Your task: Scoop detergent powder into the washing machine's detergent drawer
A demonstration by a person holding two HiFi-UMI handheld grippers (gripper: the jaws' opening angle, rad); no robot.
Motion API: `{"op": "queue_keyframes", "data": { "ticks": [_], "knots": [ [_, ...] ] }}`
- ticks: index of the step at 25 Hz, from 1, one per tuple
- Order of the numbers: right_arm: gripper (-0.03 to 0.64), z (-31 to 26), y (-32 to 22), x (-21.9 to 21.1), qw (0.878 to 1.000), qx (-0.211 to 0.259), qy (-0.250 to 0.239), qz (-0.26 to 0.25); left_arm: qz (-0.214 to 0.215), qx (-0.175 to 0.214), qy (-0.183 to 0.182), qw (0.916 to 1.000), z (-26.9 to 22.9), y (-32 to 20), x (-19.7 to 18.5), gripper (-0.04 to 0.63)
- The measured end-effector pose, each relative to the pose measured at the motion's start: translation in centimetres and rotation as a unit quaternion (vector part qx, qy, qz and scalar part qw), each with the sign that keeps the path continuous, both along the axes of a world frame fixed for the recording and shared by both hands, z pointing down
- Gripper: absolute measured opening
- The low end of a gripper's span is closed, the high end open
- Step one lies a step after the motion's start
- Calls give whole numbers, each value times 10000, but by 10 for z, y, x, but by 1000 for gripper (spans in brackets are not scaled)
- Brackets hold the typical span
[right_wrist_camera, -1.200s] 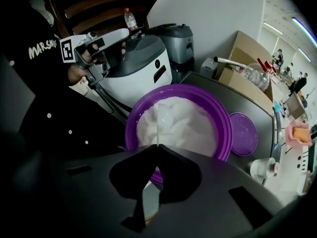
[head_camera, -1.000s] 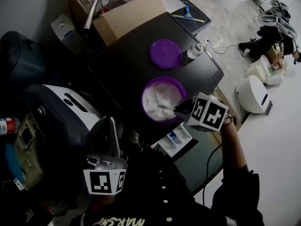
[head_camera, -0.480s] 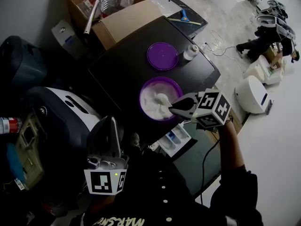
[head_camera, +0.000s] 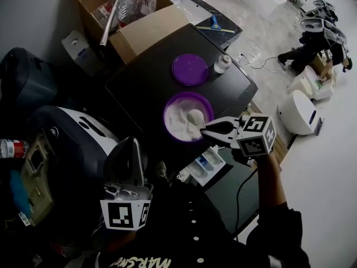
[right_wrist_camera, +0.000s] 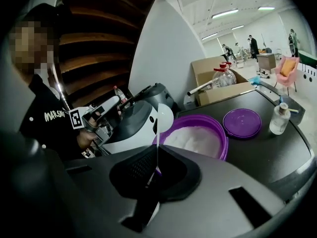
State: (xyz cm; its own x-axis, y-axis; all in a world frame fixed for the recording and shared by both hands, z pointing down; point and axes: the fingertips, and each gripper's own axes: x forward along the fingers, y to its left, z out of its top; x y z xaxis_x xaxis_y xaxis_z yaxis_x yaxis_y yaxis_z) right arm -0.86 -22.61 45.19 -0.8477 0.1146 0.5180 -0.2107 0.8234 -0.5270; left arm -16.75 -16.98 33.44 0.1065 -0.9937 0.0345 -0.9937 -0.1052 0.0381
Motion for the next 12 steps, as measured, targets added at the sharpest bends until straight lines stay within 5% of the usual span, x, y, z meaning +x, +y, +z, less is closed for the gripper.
{"op": "queue_keyframes", "data": {
  "ticks": [12],
  "knots": [
    [32,-26,18,41,9945,185,-401,949,467,166,-32,9988,-13,-3,32,14]
  ]
}}
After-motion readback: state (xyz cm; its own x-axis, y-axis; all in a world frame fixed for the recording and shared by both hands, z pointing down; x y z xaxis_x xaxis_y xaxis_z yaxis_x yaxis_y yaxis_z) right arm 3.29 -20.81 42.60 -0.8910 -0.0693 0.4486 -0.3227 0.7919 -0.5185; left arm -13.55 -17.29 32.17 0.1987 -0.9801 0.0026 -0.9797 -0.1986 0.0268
